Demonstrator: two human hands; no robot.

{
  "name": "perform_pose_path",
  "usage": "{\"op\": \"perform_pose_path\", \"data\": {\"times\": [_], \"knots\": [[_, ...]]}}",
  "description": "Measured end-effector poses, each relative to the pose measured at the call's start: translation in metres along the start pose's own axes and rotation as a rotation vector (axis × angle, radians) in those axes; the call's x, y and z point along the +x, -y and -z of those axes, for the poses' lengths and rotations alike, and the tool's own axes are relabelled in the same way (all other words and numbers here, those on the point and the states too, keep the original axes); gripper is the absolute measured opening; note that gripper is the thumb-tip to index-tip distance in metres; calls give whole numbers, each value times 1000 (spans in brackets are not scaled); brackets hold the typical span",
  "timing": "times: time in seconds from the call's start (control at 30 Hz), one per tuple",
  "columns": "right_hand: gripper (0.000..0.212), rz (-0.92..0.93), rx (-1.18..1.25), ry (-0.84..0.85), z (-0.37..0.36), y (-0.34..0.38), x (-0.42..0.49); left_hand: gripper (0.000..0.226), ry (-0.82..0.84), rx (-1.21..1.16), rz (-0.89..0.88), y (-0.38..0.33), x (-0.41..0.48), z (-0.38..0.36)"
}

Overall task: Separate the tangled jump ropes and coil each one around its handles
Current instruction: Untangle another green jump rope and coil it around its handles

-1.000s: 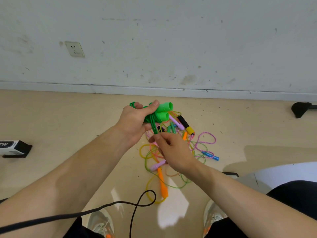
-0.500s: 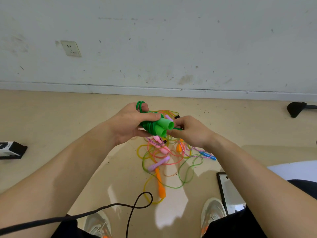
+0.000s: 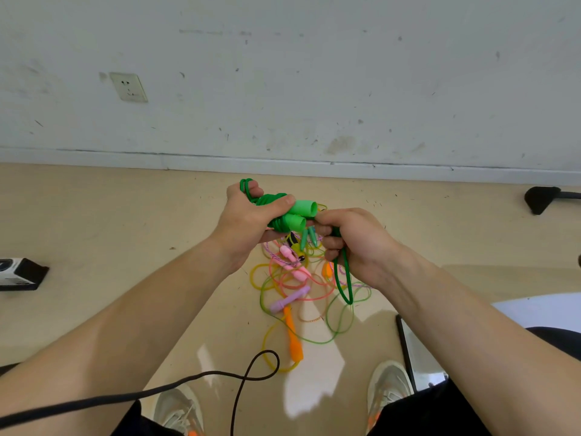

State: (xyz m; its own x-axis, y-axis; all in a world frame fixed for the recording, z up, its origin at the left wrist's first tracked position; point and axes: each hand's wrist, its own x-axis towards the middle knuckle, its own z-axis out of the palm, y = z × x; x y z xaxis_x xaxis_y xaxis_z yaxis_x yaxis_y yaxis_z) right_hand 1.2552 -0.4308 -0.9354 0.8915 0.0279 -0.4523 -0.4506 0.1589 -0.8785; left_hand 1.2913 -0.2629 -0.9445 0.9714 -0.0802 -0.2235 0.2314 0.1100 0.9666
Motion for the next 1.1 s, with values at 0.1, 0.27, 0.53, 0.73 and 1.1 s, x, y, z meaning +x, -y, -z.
{"op": "perform_pose_path", "data": {"times": [0.1,0.27,0.53,0.73,1.1], "knots": [[10,1,46,6,1,1,-1,59,-8,57,-31,0,-2,-1],[9,-1,88,26,-3,2,-8,71,-49,155,-95,4,-3,-3],[16,44,106,-9,-16,-3,-15,78,-159,255,-195,15,0,-7],[18,-59,210,-182,-21,-2,-15,91,-194,419,-281,21,-4,-16],[24,-155,29,-272,-17,3,-16,84,-190,526,-339,25,-6,-19]]}}
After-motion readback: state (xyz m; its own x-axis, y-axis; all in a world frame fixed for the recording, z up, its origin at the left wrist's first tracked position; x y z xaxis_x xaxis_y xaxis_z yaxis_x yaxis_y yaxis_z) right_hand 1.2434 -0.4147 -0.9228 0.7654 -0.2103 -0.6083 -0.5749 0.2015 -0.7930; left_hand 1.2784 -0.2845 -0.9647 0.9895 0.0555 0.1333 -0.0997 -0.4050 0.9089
